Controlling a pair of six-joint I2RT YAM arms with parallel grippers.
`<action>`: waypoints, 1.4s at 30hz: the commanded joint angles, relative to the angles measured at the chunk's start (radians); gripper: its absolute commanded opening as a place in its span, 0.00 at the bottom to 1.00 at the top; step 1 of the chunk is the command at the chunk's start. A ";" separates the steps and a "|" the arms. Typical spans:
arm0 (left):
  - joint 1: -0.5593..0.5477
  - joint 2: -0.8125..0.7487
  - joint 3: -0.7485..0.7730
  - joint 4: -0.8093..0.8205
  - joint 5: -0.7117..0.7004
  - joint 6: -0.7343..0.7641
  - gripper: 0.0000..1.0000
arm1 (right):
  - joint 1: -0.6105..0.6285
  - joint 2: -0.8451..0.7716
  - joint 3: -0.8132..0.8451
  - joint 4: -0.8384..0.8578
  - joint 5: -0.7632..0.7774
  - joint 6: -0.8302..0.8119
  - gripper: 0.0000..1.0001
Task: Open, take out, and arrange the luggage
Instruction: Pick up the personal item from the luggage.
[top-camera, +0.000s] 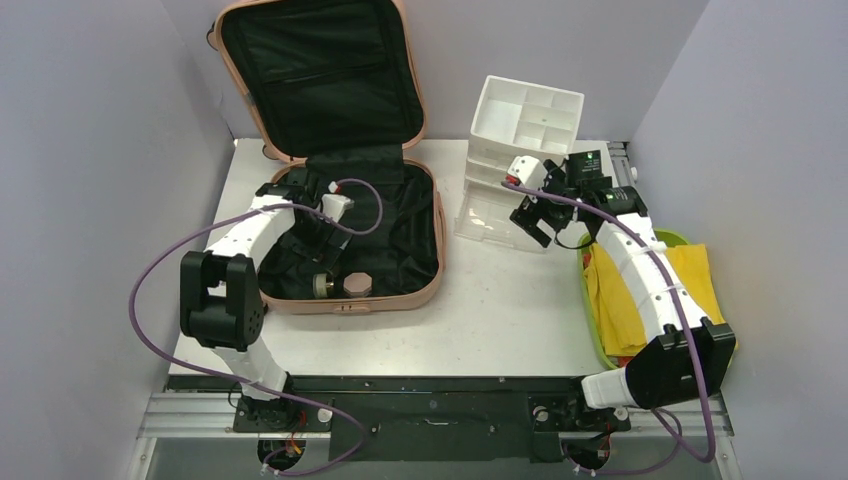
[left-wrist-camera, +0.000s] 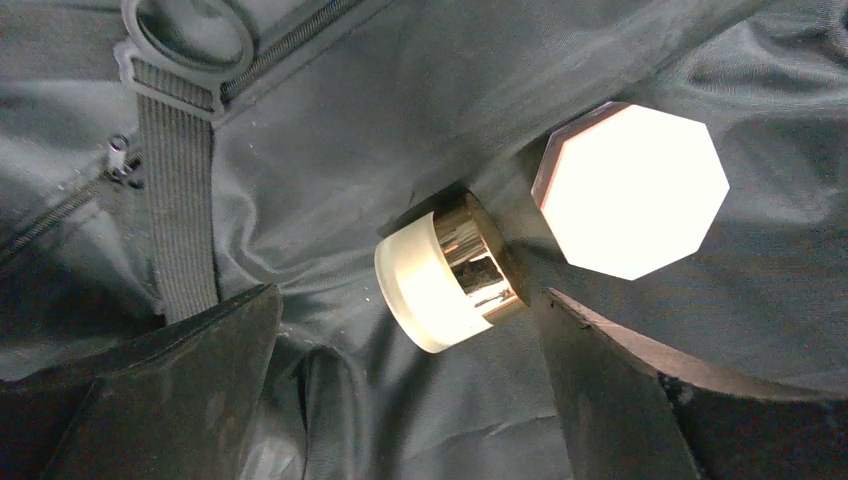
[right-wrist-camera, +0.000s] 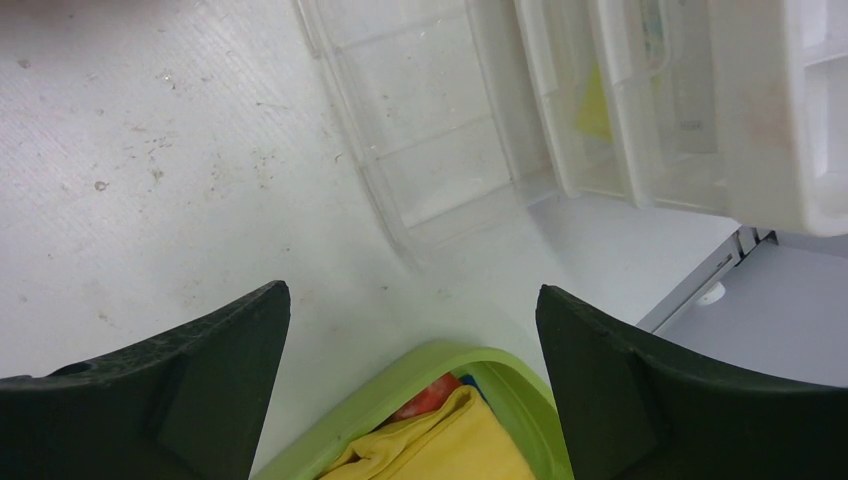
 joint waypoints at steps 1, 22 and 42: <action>0.034 0.016 0.019 -0.060 0.065 -0.062 0.96 | 0.012 0.024 0.069 0.036 -0.001 -0.019 0.88; 0.045 0.106 -0.009 -0.123 0.179 -0.086 0.86 | 0.044 0.062 0.168 0.090 0.001 0.141 0.89; 0.108 0.180 0.331 -0.300 0.522 -0.056 0.43 | 0.218 0.329 0.645 0.025 -0.192 0.151 0.98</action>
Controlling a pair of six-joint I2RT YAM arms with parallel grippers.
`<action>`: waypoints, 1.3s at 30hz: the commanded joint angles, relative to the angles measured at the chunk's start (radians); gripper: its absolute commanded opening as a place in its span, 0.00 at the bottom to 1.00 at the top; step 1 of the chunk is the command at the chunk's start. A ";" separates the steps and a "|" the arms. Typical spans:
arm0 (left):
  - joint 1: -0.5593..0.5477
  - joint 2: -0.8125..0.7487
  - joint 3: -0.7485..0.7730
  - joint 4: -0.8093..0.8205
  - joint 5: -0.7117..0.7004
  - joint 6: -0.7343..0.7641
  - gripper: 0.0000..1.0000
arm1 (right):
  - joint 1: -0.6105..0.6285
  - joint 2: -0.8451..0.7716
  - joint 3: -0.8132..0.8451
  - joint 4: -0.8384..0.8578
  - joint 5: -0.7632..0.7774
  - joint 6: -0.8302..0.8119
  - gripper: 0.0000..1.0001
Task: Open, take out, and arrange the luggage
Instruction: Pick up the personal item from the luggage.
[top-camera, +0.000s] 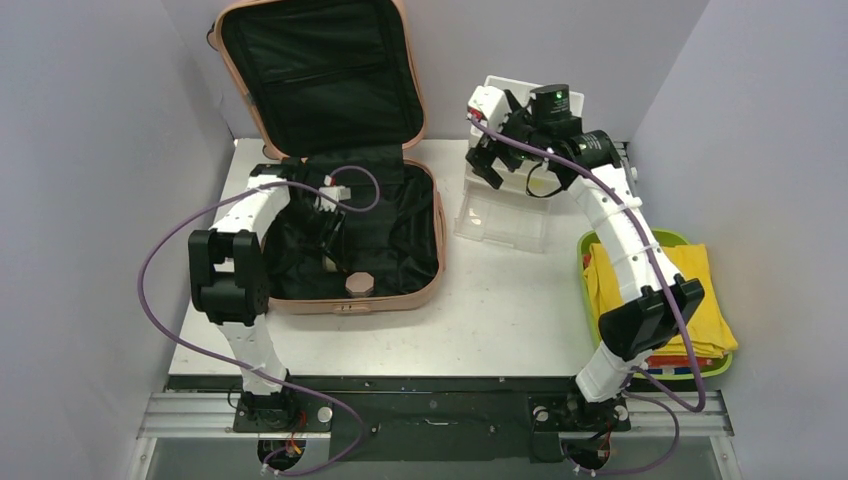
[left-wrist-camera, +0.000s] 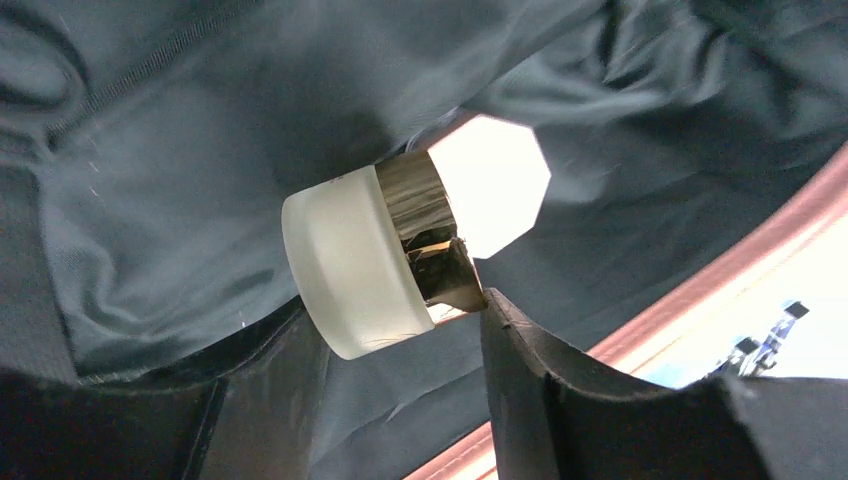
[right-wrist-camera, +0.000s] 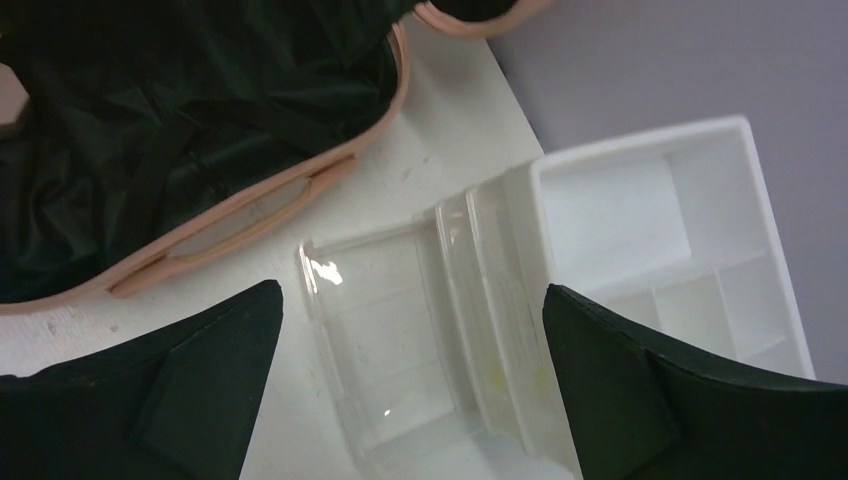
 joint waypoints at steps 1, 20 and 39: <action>0.034 0.014 0.205 -0.075 0.244 0.010 0.43 | 0.071 0.057 0.111 0.005 -0.091 0.001 0.99; 0.069 -0.118 0.080 0.492 0.805 -0.487 0.41 | 0.233 0.105 0.168 -0.326 -0.229 -0.314 0.99; 0.021 -0.282 -0.366 1.298 0.803 -0.938 0.42 | 0.288 0.252 0.192 -0.059 -0.462 -0.135 1.00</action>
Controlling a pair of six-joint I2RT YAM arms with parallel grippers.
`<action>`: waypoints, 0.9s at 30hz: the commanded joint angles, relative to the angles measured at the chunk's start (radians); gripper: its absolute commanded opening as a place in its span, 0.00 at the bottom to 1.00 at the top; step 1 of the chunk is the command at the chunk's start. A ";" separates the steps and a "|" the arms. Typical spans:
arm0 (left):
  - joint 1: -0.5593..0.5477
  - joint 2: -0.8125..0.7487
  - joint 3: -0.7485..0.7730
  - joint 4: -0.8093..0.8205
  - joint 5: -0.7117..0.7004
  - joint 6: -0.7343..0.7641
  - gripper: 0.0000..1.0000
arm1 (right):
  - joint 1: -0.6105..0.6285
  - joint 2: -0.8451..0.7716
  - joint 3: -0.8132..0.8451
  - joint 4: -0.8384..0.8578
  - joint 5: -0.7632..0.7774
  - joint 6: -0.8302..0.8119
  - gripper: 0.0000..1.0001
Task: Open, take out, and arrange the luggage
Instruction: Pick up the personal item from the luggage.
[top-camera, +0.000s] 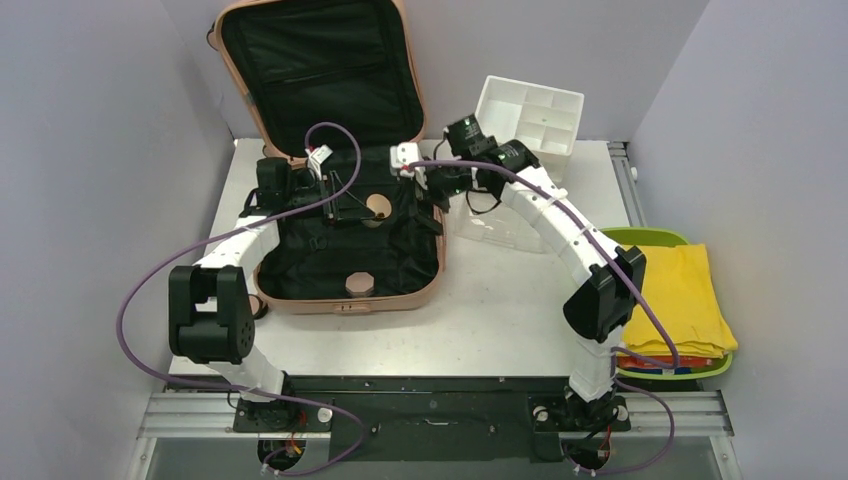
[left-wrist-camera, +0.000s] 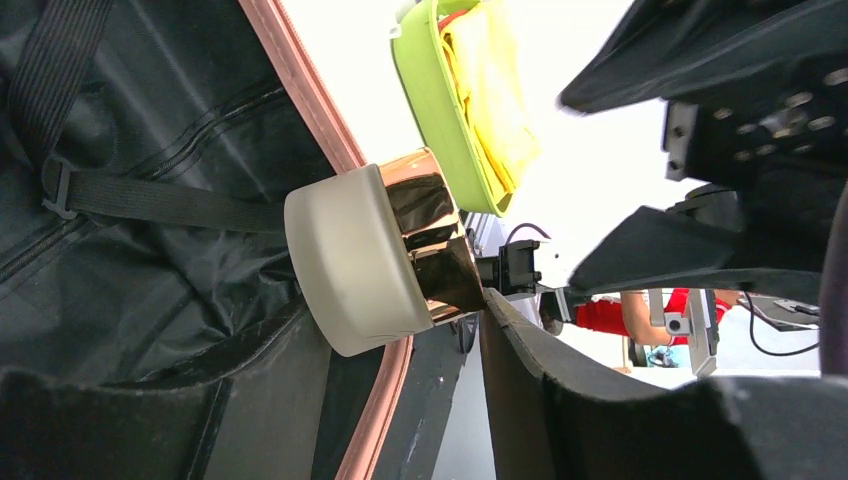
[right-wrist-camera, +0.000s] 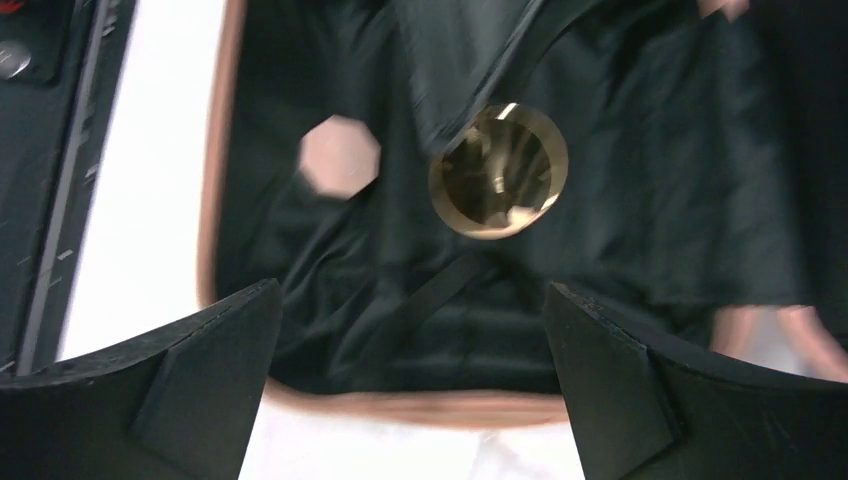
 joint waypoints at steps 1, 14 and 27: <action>-0.017 -0.017 0.025 0.125 0.038 -0.021 0.42 | 0.015 0.072 0.191 0.082 -0.036 0.046 1.00; -0.046 -0.007 0.034 0.134 0.038 -0.021 0.42 | 0.030 0.137 0.197 0.122 -0.035 0.051 1.00; -0.062 -0.029 0.027 0.126 0.047 -0.013 0.43 | 0.038 0.185 0.200 0.174 -0.031 0.101 1.00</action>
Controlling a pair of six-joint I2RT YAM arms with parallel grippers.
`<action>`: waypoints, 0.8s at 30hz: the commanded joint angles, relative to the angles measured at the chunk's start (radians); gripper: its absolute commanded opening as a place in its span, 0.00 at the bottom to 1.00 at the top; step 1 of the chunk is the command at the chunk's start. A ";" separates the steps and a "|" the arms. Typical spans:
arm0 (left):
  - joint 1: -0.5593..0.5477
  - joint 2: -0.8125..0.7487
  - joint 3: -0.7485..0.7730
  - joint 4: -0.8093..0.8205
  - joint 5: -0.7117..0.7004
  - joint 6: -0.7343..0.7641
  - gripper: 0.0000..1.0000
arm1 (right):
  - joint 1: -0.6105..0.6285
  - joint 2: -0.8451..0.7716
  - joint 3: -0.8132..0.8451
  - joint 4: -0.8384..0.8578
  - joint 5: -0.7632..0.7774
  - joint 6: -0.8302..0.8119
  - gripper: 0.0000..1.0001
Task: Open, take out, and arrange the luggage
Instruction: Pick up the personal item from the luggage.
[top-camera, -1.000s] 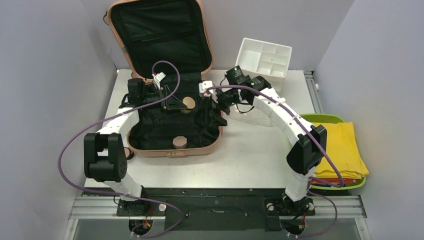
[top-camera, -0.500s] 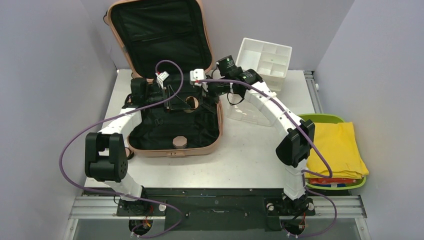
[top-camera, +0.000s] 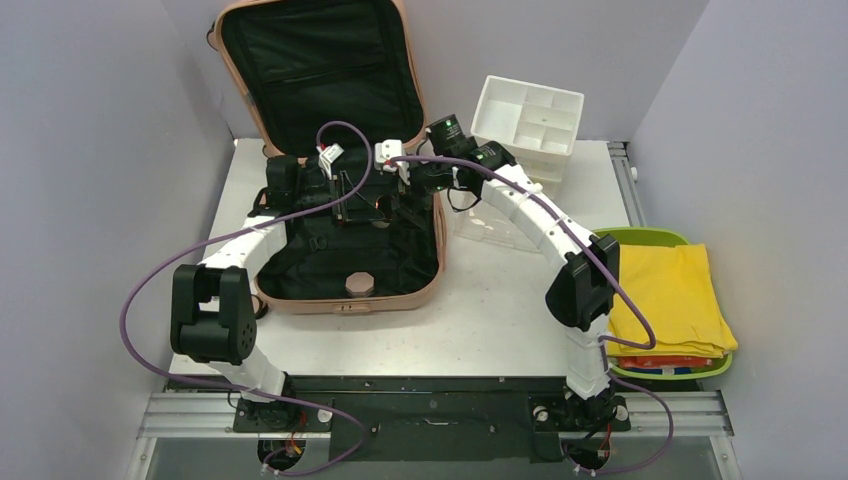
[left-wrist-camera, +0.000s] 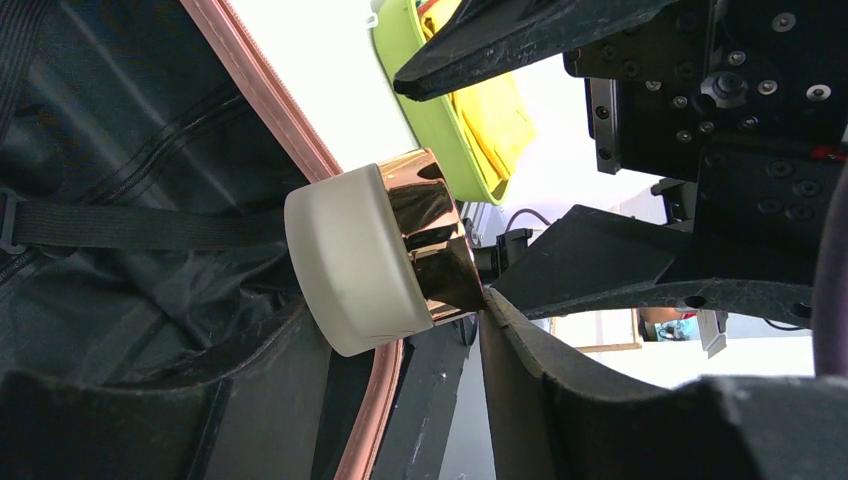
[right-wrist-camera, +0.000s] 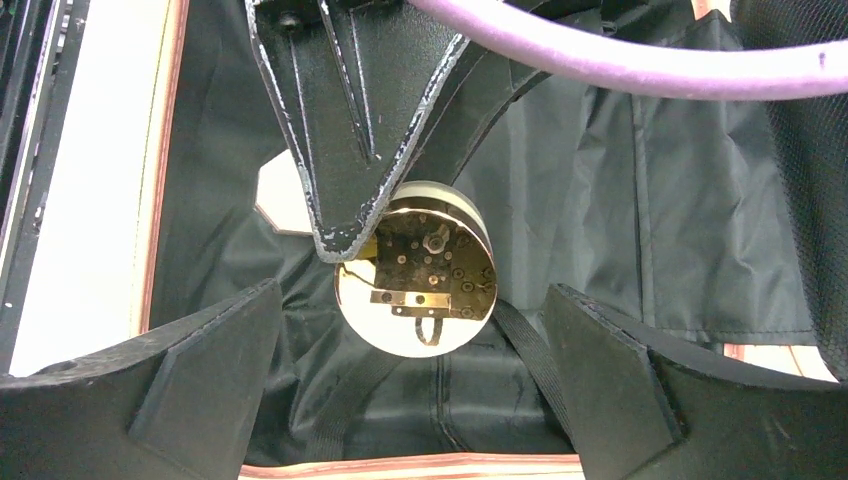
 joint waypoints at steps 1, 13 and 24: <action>-0.004 -0.031 0.028 0.058 0.045 0.007 0.43 | 0.010 0.024 0.041 0.047 -0.052 0.014 0.99; -0.007 -0.040 0.027 0.058 0.049 0.005 0.43 | 0.024 0.061 0.067 0.074 -0.030 0.041 0.79; 0.005 -0.037 0.034 0.055 0.051 0.006 0.95 | 0.022 0.049 0.069 0.068 -0.018 0.056 0.24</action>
